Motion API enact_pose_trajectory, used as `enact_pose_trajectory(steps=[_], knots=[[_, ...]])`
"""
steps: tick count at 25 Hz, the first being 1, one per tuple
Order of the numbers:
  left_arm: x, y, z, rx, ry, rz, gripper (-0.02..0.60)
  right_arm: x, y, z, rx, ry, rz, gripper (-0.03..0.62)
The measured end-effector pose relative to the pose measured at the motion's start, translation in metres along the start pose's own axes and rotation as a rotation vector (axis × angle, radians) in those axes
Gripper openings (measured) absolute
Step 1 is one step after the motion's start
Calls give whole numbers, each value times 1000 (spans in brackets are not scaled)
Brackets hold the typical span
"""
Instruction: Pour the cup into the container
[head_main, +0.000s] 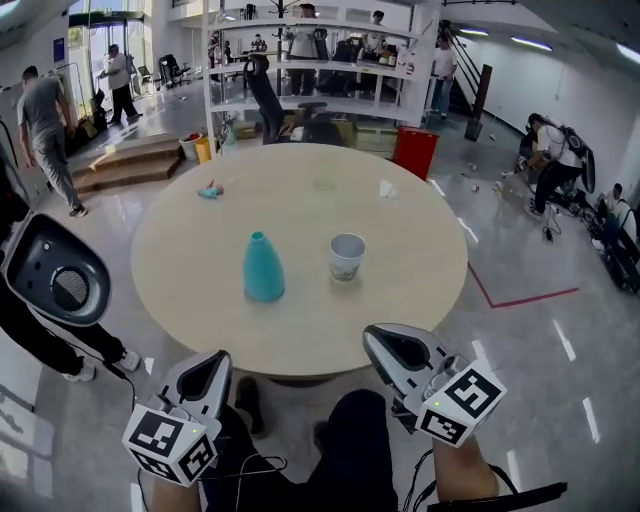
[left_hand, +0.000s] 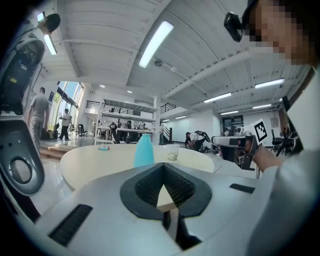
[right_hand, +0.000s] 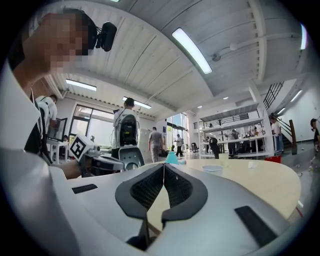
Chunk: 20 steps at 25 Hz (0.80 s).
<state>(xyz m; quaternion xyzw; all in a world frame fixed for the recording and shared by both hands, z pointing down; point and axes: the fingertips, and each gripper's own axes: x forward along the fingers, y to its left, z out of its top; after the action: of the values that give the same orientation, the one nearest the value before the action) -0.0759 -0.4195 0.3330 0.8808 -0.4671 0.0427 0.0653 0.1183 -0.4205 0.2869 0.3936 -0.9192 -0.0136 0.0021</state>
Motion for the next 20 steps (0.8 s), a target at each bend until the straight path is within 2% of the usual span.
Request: enact_pose_trajectory(steps=[4, 15, 20], knots=[[-35, -28, -8, 7, -3, 7, 0, -32, 27, -3, 7, -12, 4, 8], [-170, -129, -47, -60, -29, 49, 0, -161, 138, -15, 23, 6, 23, 8], [-236, -201, -77, -50, -15, 43, 0, -239, 190, -22, 12, -3, 27, 8]])
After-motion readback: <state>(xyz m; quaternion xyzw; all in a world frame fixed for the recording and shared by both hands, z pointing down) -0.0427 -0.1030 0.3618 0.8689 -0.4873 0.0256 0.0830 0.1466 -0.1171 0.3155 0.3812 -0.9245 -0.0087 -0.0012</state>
